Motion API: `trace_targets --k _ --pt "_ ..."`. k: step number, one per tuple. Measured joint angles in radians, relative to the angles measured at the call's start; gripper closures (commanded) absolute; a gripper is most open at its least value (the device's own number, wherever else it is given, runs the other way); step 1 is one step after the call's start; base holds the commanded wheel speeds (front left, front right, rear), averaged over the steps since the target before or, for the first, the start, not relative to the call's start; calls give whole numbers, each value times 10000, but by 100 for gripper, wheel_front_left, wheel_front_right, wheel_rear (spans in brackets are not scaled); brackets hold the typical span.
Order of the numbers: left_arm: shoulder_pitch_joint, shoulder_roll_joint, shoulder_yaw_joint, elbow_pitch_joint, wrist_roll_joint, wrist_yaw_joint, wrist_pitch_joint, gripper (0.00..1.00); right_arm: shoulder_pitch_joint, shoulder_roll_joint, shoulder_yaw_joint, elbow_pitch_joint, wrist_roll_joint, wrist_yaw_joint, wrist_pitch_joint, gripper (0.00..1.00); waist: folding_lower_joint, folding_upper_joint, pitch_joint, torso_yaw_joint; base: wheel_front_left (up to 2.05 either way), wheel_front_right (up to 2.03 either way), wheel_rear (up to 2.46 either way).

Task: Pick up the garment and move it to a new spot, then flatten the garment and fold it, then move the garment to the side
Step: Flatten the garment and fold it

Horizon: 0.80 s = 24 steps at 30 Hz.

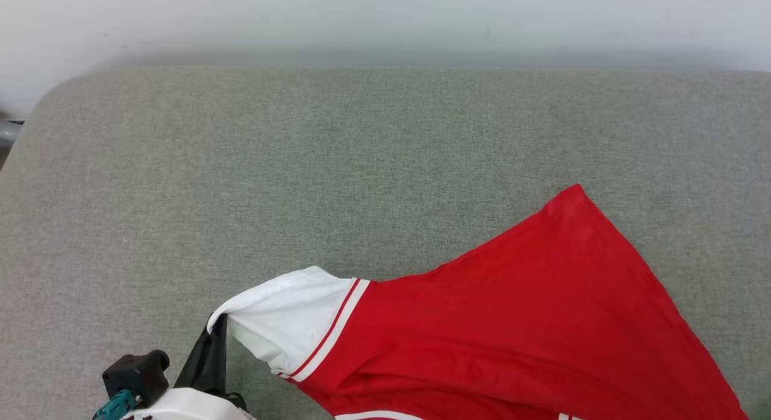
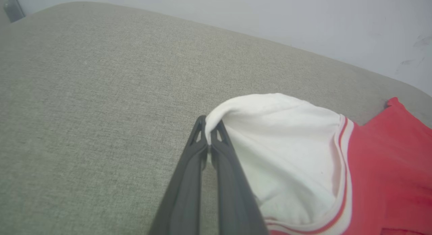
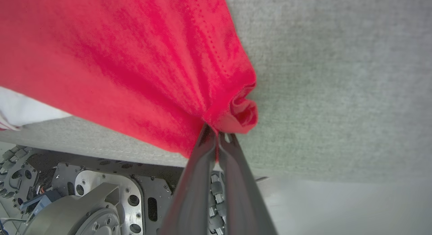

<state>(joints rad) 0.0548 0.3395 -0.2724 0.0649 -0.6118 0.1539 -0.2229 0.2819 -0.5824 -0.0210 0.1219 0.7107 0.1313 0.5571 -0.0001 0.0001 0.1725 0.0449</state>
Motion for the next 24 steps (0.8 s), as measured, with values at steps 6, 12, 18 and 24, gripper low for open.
trace_targets --k 6,12,18,24 --pt "16 44 -12 -73 -10 50 2 100 -504 -219 -422 -744 -199 0 -477 0 1 0 -109 -1 0 0 0" --pt "12 50 -109 -284 31 90 15 100 -1437 -537 -976 -2071 -558 -2 -865 0 1 0 -38 148 0 0 0" --pt "-292 4 -316 -445 157 84 75 100 -3264 -918 -550 -2991 -846 -2 -384 0 3 0 321 409 0 0 0" --pt "-712 -65 -483 -531 282 44 82 100 -5544 -1296 930 -3057 -1093 0 1026 0 3 0 807 748 0 0 0"
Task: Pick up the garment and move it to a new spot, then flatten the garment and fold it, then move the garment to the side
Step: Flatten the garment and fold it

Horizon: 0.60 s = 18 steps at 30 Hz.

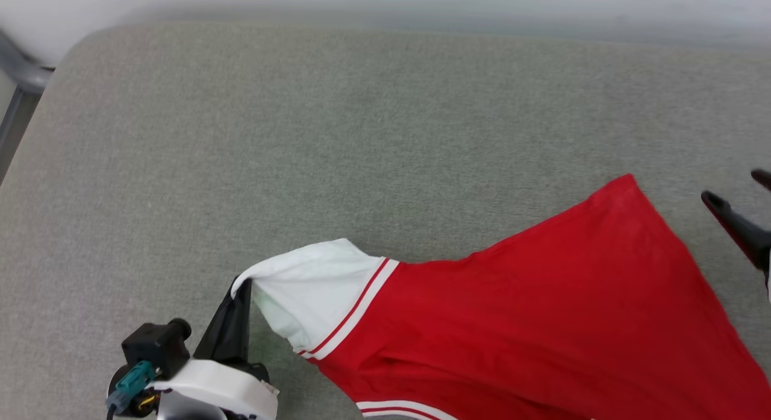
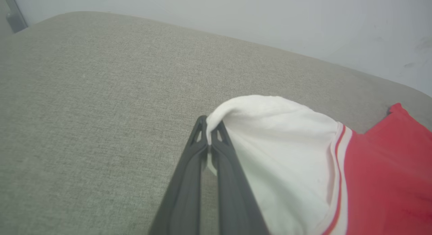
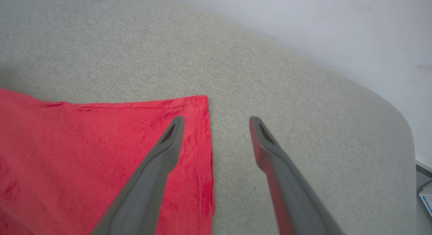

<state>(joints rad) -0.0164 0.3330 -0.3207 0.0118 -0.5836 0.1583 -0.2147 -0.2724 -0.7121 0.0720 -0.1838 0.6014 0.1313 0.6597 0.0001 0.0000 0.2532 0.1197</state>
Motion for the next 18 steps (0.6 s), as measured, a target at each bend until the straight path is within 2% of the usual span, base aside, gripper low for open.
trace_targets --k 3,11,15,18 --pt "-255 -79 -115 -23 77 -56 -10 100 -1082 -259 899 566 75 -2 696 0 0 0 249 201 0 0 0" --pt "-707 -261 -299 -71 194 -146 -102 100 -3355 -351 2872 2592 353 -2 2589 0 0 0 918 683 0 0 0" --pt "-893 -355 -401 -61 251 -190 -148 100 -4010 -165 3425 3622 305 -2 2794 0 0 0 1233 887 0 0 0" --pt "-1007 -435 -453 -10 261 -234 -176 100 -4306 121 3693 4289 316 -2 2546 0 0 0 1457 1019 0 0 0"
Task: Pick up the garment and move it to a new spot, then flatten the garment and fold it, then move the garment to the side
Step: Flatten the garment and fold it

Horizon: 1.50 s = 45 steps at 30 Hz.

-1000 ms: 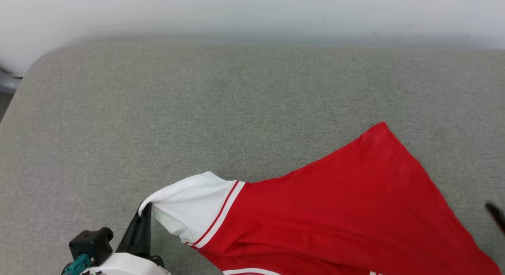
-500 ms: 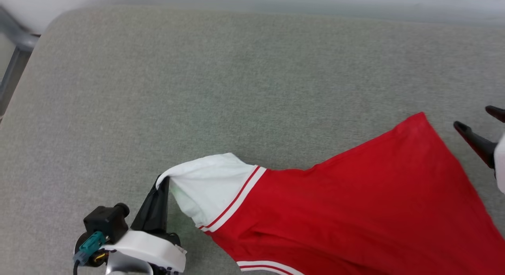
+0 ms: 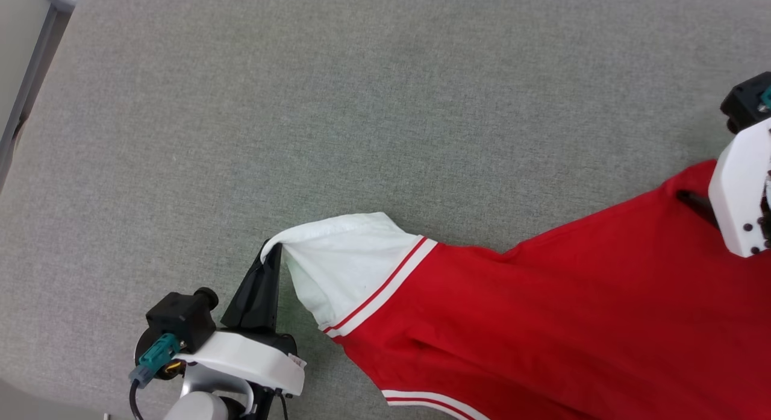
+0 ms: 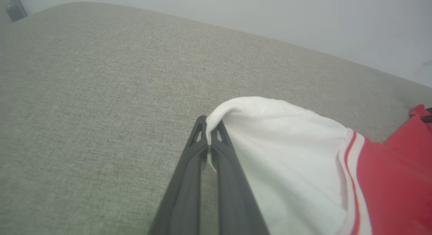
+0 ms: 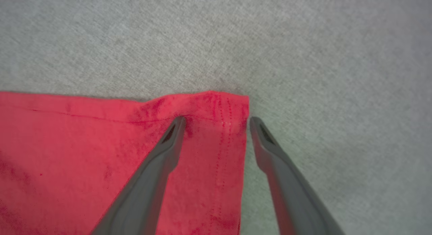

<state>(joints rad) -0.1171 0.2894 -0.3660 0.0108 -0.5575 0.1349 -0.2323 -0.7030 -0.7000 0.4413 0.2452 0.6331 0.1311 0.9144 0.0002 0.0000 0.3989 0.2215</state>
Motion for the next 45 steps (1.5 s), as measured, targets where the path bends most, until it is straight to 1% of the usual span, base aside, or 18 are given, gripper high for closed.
trace_targets --k 2,5,7,8,9,10,12,18,23,28,33,36,41,45 --pt "-78 -38 -15 65 0 -29 -12 100 -65 100 228 345 12 0 -171 0 0 0 124 58 0 0 0" --pt "-147 -94 -33 144 0 -40 -44 100 -144 -75 853 637 21 -12 -217 0 -1 0 211 123 0 0 0" --pt "-149 -96 -27 203 0 -42 -71 100 -154 -155 1080 763 176 -21 -397 0 -2 0 213 117 0 0 0" --pt "-150 -98 -15 224 -2 -42 -84 100 -163 -176 1156 826 257 -21 -543 4 -1 0 204 105 0 0 0" --pt "-150 -96 -4 247 -2 -40 -86 100 -180 -178 1233 890 351 -21 -732 67 -2 0 189 81 0 0 0" --pt "-150 -92 12 268 -2 -40 -88 100 -184 -174 1310 955 437 -21 -940 100 -2 0 169 51 0 0 0" --pt "-150 -86 29 311 -4 -40 -100 100 -213 -150 1494 1095 642 -19 -1287 100 -2 0 97 -9 0 0 0" --pt "-131 82 94 385 4 -33 -119 100 -333 -44 1852 1185 989 4 -2895 100 -1 0 -358 -216 0 0 0" --pt "-116 405 188 192 128 12 -88 100 -349 -284 1904 761 1227 2 -4201 100 -1 0 -950 -442 0 0 0" --pt "-430 813 314 -221 265 13 136 100 -142 -510 1762 161 1321 4 -5078 100 -1 0 -1569 -744 0 0 0" --pt "-1205 1300 529 -830 447 15 571 100 106 -545 1239 -541 1287 2 -5651 100 -2 0 -2147 -1085 0 0 0" --pt "-1842 1582 662 -1218 539 10 882 100 173 -479 658 -1032 1093 2 -5917 100 -2 0 -2400 -1338 0 0 0" --pt "-3142 2033 779 -1597 828 -94 1411 100 245 -98 -349 -1818 633 4 -6163 100 -2 0 -2660 -1716 0 0 0" --pt "-4436 2157 748 -1699 993 -293 1787 100 137 173 -1045 -2320 244 2 -6088 100 -2 0 -2720 -1931 0 0 0"
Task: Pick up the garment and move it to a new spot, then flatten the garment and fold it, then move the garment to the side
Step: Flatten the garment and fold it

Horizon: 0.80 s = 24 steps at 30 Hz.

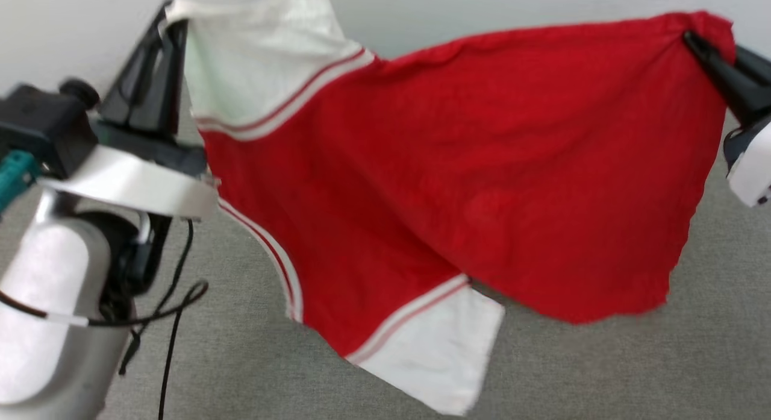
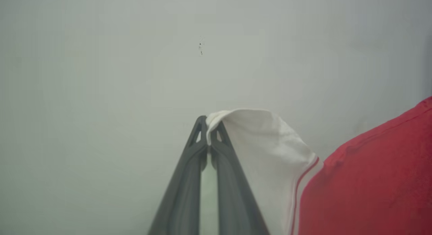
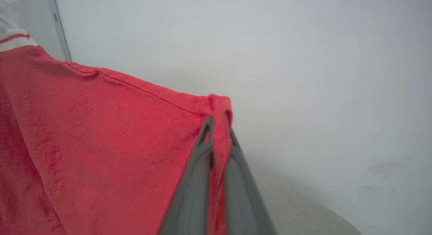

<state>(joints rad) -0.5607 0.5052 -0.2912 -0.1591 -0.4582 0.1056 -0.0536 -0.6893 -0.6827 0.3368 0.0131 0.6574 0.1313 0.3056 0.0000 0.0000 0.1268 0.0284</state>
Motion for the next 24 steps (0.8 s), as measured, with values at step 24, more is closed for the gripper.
trace_targets --k 24 --pt "-8051 -543 -169 3187 90 -1363 844 100 -5521 901 -934 957 -1076 0 874 100 2 0 2499 -339 0 0 0"
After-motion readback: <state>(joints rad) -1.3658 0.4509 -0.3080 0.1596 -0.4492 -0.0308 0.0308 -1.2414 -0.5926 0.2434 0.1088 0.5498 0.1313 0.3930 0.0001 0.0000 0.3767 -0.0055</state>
